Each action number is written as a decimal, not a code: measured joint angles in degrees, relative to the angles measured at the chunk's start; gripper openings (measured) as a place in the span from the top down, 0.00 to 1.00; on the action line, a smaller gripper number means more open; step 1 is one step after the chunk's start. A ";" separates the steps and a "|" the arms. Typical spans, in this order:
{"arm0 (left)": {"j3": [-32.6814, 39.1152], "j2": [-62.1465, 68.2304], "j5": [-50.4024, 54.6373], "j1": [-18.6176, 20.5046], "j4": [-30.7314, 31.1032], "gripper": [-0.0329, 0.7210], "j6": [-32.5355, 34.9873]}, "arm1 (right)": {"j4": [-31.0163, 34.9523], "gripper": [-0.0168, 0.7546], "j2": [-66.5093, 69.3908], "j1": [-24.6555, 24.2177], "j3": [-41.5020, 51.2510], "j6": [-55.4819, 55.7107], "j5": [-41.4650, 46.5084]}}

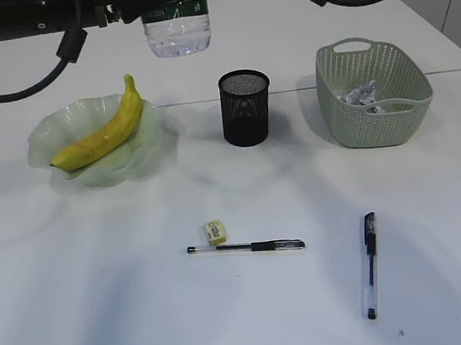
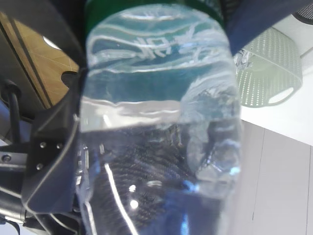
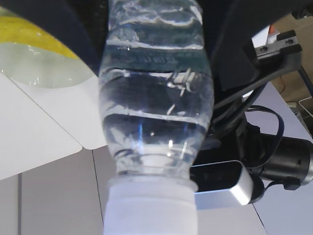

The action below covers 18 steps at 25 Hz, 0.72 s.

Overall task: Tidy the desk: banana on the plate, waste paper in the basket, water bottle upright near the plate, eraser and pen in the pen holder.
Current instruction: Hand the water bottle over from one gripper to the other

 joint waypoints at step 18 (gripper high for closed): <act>0.00 0.00 0.00 0.00 0.00 0.44 0.00 | 0.00 0.53 0.00 0.00 0.00 0.12 0.00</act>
